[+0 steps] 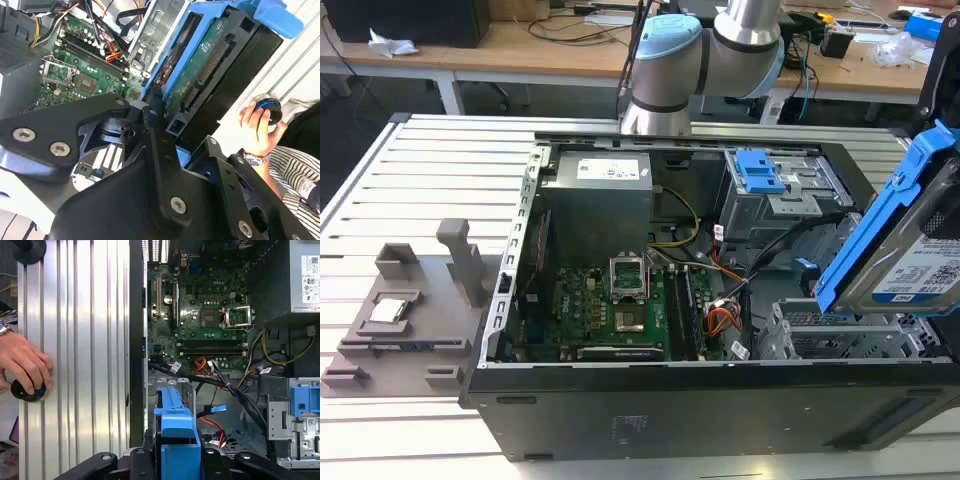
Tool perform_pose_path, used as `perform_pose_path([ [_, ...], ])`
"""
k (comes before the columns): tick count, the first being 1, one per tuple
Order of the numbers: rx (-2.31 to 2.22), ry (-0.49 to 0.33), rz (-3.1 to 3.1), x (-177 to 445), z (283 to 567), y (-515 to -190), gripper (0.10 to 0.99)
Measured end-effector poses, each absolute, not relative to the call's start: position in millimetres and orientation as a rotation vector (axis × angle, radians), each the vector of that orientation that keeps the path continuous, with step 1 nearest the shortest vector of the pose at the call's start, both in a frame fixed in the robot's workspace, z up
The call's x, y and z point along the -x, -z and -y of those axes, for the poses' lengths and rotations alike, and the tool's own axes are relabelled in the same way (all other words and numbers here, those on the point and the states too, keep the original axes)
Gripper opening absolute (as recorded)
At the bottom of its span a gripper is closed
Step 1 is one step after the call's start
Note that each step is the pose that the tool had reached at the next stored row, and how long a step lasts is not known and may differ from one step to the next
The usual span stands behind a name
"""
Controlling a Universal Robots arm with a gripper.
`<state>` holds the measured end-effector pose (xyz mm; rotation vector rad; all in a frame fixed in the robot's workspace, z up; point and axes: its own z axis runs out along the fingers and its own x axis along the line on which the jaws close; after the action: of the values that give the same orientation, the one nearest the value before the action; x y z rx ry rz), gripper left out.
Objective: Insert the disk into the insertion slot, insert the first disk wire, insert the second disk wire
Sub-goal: 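Insert the disk into the insertion slot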
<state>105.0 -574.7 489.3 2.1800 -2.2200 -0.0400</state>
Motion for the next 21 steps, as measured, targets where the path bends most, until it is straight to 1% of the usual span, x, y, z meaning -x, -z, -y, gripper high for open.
perform_pose_path([
  [21,-2.18,0.04,2.22,-104.8,574.7,-466.1,0.361],
])
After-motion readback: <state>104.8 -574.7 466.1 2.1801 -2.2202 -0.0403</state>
